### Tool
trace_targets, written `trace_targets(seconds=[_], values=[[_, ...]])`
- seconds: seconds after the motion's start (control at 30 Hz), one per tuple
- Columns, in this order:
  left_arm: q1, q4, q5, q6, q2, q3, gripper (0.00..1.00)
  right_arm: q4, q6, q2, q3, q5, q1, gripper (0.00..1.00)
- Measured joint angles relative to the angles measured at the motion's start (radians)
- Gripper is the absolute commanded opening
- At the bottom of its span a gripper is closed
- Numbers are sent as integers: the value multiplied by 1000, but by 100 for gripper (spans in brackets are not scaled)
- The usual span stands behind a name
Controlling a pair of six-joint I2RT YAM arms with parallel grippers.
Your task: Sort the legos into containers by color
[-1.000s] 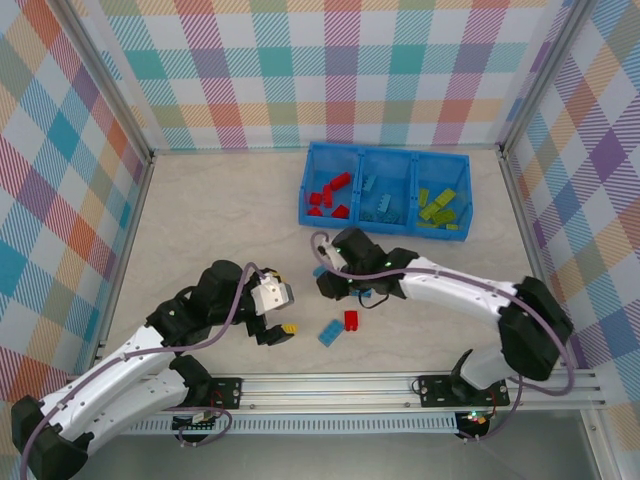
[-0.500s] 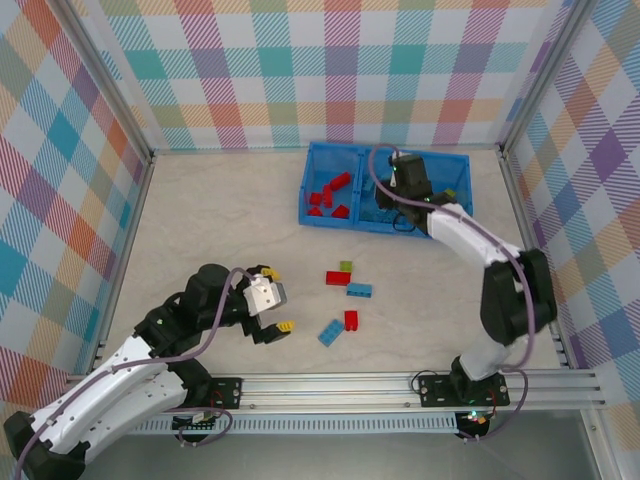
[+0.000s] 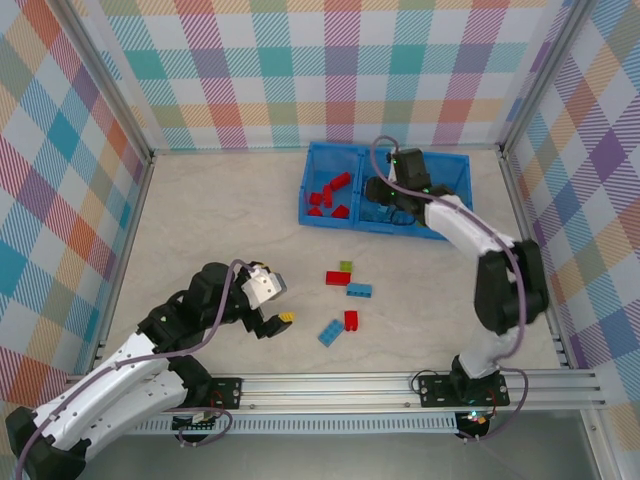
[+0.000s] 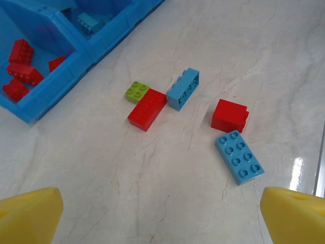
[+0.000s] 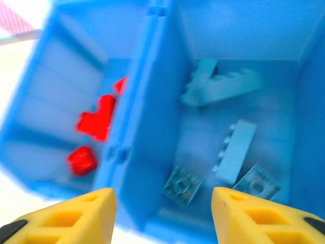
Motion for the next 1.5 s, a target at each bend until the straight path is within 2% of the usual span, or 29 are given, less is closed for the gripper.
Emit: trace_targets(seconds=[0.17,0.3,0.47,0.6,0.7,0.87,1.07,1.17,1.4,1.5], values=[[12,3,-72,-108,53,31,100,20,32,-301,-218,-202,35,58],[38,-11,-114,-253,168,132,100,-51,31,-428,-304,-309,112,63],[39,42,-31,-374,325,239,100,-182,10,-532,-373,-393,187,70],[36,152,18,-372,502,244,100,-234,24,-663,-470,-405,192,78],[35,264,32,-283,646,228,100,-246,40,-736,-524,-422,192,84],[31,350,93,-24,834,233,100,-270,51,-769,-547,-452,192,99],[30,325,147,288,1000,336,100,-275,51,-780,-553,-460,192,100],[30,274,161,399,1043,411,100,-275,50,-780,-555,-460,192,100],[30,88,182,549,1146,576,99,-274,50,-790,-591,-452,192,100],[30,34,178,570,1194,604,94,-274,49,-790,-598,-448,192,100]])
